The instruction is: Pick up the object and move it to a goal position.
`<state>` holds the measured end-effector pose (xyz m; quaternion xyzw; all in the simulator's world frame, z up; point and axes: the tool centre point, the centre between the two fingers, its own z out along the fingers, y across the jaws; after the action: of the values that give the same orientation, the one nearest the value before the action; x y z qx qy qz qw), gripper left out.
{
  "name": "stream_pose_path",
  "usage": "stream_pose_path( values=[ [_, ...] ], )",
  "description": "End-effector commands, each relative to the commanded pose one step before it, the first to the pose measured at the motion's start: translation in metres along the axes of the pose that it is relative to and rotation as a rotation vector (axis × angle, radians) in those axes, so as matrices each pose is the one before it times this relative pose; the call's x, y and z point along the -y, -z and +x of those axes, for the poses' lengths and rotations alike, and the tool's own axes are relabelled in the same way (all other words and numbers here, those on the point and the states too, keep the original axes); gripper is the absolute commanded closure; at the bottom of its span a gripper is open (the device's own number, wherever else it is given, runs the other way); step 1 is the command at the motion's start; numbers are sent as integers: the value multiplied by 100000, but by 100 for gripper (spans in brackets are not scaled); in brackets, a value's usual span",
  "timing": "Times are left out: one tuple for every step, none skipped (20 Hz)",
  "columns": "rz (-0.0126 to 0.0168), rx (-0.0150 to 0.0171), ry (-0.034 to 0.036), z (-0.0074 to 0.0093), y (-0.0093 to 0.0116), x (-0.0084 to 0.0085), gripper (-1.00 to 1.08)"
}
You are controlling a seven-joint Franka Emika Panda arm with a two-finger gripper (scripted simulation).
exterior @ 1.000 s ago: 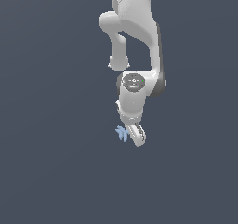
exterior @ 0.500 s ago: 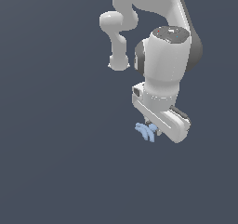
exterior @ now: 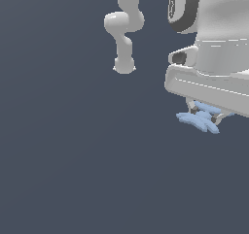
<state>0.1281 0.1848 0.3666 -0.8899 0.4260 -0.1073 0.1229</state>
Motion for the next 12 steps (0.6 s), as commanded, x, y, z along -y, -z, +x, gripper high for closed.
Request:
stream_pose_path(
  values=[
    [2467,-143,2772,-657,2445,1870,108],
    [904,-55,974,-225,859,683,108],
    [829,-50,892,-206,785,627,108],
    [759,-45,818,-189,718,575,108],
    [691,-40,744,-171,651,526,108],
    [621,-35,671,-152,585,477,108],
    [557,-31,603,-136,523,431,108],
    [503,-27,545,-124,471,391,108],
    [451,-24,489,-110,422,353,108],
    [402,-21,436,-96,376,317,108],
    [362,-19,393,-89,338,284,108],
    [319,-17,346,-78,297,251,108]
  ],
)
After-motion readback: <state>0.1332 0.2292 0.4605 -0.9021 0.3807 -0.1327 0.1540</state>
